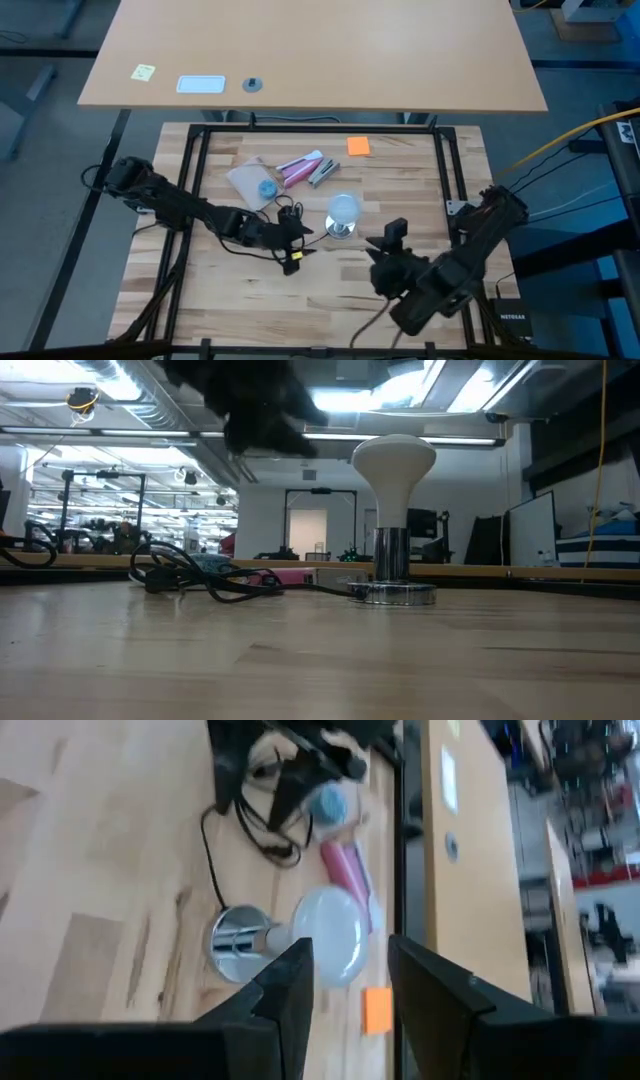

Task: Screw lightbulb
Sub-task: Remove the white lightbulb from the silver desk lamp

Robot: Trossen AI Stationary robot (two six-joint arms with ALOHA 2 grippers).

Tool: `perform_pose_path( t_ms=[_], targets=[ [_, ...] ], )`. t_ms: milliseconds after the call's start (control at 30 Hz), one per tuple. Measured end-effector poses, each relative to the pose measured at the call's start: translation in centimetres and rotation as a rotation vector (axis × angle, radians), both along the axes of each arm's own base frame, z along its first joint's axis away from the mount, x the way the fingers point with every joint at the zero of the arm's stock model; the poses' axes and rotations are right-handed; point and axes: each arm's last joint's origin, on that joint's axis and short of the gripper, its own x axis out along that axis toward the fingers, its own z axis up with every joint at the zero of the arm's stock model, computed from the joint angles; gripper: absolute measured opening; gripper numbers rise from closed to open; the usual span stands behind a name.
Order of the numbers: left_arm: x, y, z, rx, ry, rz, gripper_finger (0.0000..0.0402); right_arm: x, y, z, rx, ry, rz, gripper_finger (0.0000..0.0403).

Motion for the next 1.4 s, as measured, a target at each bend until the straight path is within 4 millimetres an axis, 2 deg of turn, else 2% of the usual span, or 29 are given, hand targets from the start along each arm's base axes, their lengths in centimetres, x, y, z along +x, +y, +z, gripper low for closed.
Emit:
perform_pose_path(
  t_ms=[200,333,467,600,733,967,1167,1300,1400],
  targets=[
    [-1.3,0.3,3.8,0.004,-0.117,-0.020,0.0252,-1.4,-0.4,4.0,-0.052,0.012,0.171,0.0136],
    [-2.8,1.0,6.7,0.052,-0.215,-0.049,0.0252,-1.6,-0.7,5.3,-0.148,0.058,0.280,0.0136],
    [-5.0,1.8,9.9,0.112,-0.318,-0.063,0.0252,-1.8,-1.5,7.1,-0.269,0.003,0.280,0.0136],
    [-7.8,2.7,12.9,0.132,-0.433,-0.066,0.0252,-3.5,-3.2,10.3,-0.348,-0.069,0.286,0.0136],
    [-10.3,3.5,15.1,0.139,-0.529,-0.064,0.0252,-5.9,-5.5,13.2,-0.332,-0.124,0.316,0.0136],
    [-13.1,4.5,17.1,0.110,-0.630,-0.048,0.0252,-10.7,-9.7,15.8,-0.130,-0.199,0.402,0.0136],
    [-13.8,4.7,17.5,0.138,-0.647,-0.052,0.0252,-15.8,-14.2,17.8,0.115,-0.348,0.396,0.0136],
    [-13.7,4.7,17.1,0.224,-0.602,-0.076,0.0252,-18.3,-16.5,17.4,0.263,-0.401,0.363,0.0136],
    [-13.8,4.7,16.2,0.269,-0.507,-0.101,0.0252,-19.1,-17.5,15.7,0.261,-0.406,0.279,0.0136]
  ],
)
